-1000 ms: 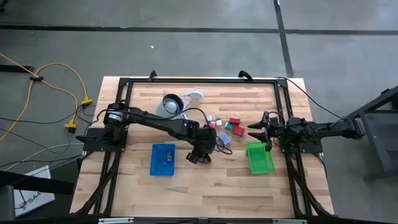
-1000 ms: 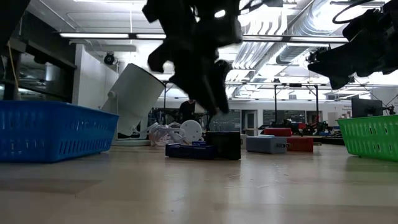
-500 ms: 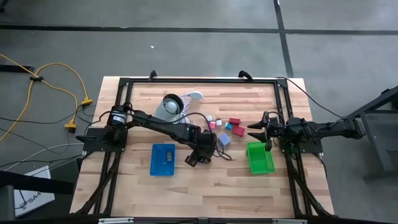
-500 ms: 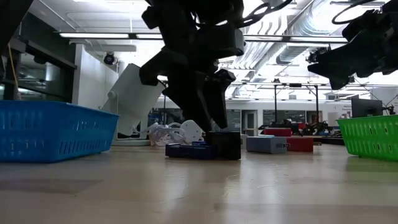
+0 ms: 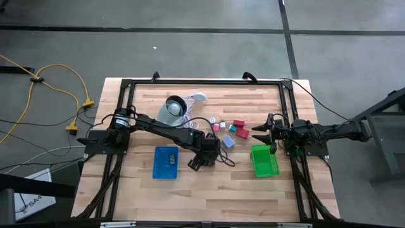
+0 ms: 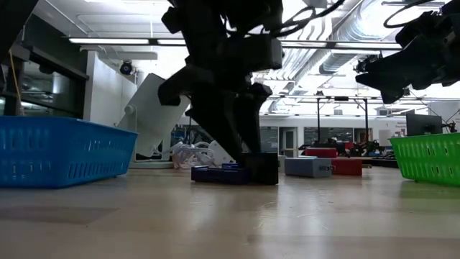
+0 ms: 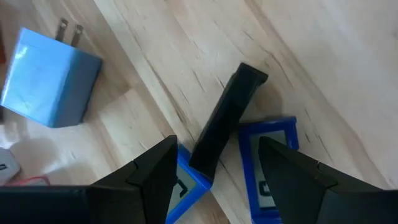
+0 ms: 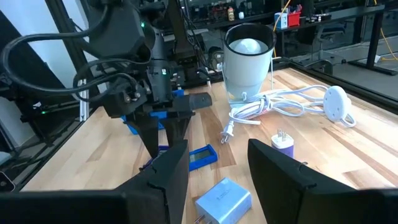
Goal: Pick & Place Office items
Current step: Put the black digital timer into the blue bin
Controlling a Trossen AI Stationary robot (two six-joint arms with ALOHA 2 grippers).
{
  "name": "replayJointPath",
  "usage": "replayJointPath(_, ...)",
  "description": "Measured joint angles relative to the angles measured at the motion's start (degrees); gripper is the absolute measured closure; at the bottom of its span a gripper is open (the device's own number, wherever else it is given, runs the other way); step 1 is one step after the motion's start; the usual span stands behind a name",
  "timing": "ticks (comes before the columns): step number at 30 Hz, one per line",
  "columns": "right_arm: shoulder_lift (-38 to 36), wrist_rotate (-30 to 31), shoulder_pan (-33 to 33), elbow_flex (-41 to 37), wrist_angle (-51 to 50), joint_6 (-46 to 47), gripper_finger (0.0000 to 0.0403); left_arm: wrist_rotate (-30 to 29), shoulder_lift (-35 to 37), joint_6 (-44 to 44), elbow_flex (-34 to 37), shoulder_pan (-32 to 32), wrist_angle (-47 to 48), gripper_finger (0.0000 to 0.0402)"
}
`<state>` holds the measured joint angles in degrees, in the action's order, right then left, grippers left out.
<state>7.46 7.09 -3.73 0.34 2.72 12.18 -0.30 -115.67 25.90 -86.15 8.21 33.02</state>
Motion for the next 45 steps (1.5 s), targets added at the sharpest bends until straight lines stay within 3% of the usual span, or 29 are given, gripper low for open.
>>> replayJointPath(9, 0.0, 0.0, 0.0, 0.0, 0.0, 0.0, 0.025, 0.5, -0.5, 0.2, 0.0, 0.0, 0.2, 0.0192)
replayJointPath(29, 0.0, 0.0, 0.0, 0.0, 0.0, 0.0, 0.025, 0.5, -0.5, 0.3, 0.0, -0.2, 0.2, 0.0254)
replayJointPath(45, 0.0, 0.0, 0.0, 0.0, 0.0, 0.0, 0.025, 0.2, -0.5, 0.3, 0.0, -0.2, 0.2, 0.0257)
